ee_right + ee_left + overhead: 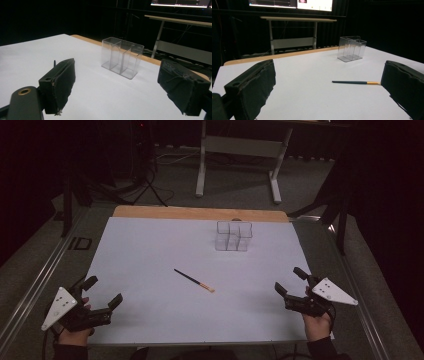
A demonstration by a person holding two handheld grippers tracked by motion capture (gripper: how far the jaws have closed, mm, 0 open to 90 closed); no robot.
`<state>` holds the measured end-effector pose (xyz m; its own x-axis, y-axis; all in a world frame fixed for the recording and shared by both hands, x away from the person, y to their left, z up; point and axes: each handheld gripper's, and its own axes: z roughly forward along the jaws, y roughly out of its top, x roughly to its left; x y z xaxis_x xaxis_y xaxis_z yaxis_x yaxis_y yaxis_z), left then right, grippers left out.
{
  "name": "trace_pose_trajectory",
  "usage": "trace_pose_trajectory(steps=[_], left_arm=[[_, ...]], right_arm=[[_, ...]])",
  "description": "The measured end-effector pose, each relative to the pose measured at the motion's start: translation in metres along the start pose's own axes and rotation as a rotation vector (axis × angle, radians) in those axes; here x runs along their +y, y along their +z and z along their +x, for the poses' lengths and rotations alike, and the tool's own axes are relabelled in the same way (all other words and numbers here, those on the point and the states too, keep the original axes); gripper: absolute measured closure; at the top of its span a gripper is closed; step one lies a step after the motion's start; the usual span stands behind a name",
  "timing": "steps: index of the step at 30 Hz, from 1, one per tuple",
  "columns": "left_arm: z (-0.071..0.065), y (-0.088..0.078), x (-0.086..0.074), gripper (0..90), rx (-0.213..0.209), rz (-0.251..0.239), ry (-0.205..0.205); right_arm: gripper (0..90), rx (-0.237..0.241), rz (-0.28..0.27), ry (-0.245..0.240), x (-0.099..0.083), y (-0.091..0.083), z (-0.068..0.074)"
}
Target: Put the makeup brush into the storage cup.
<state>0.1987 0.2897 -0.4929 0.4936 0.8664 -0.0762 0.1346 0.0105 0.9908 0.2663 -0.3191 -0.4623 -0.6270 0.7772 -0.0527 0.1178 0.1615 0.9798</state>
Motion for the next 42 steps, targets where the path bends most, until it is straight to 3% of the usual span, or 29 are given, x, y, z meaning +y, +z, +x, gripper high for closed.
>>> trace_pose_trajectory(steps=[12,19,32,42], left_arm=[[0.0,0.002,0.0,0.0,-0.016,-0.003,-0.02],[-0.001,0.002,0.0,0.0,-0.018,0.004,-0.002],[0.0,0.003,0.0,0.0,-0.013,0.007,-0.006],[-0.001,0.002,0.0,0.0,-0.01,0.003,-0.005]], right_arm=[[14.4,-0.012,0.028,-0.024,0.001,0.0,0.004],[14.4,-0.021,0.029,0.001,0.007,-0.001,0.007],[14.6,-0.052,0.032,0.049,0.022,-0.001,0.004],[14.6,-0.018,0.051,0.043,0.041,0.01,0.007]])
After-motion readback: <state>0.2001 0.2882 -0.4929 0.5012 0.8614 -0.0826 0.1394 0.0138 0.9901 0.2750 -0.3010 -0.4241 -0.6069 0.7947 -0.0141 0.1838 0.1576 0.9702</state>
